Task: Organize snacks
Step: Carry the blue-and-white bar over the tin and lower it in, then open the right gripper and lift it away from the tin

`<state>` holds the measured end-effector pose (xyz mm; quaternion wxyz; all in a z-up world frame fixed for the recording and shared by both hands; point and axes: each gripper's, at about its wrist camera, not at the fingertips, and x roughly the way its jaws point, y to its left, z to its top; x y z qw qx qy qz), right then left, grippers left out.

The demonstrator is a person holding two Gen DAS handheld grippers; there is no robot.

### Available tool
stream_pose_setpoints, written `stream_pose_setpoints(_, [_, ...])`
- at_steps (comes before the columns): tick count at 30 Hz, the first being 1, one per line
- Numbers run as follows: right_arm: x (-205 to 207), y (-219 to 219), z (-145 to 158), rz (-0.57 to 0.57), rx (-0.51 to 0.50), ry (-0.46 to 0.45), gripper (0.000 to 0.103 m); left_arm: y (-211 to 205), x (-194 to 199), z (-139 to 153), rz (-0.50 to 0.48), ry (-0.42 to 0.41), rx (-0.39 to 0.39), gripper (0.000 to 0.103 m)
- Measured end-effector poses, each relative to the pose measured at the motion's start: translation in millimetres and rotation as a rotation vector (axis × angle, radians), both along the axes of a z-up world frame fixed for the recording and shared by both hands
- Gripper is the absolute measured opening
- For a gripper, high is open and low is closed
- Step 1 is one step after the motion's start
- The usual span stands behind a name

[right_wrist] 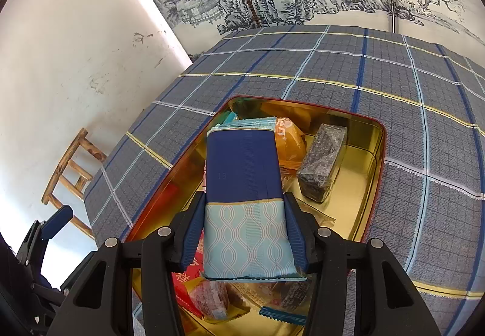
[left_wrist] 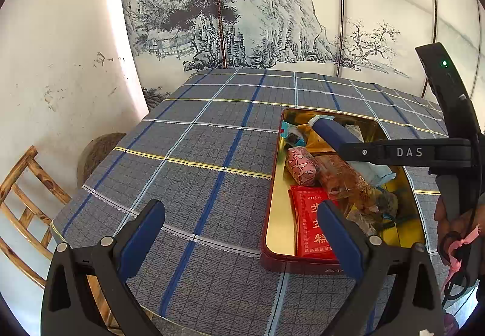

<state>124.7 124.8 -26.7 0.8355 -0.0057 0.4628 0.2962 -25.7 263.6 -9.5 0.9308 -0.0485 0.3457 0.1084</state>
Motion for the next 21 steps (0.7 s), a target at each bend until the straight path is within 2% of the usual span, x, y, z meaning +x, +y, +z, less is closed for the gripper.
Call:
stream_pose_setpoints(5, [-1.7, 0.3, 7.5, -0.001, 0.018, -0.021, 0.052, -0.2, -0.8, -2.5, -0.004, 0.0, -0.002, 0.099])
stream_pose_setpoints(11, [-15.9, 2.2, 23.4, 0.013, 0.008, -0.101, 0.052, -2.1, -2.0, -4.0, -0.009, -0.007, 0.0, 0.099])
stream_pose_setpoints(17, [-52.5, -0.7, 41.4, -0.001, -0.032, -0.276, 0.07, -7.9, -5.8, 6.2, -0.005, -0.021, -0.002, 0.099])
stream_pose_setpoints(21, [-80.1, -10.6, 54.2, -0.032, -0.042, -0.425, 0.08, -9.7, -14.5, 14.4, 0.013, -0.051, -0.01, 0.099])
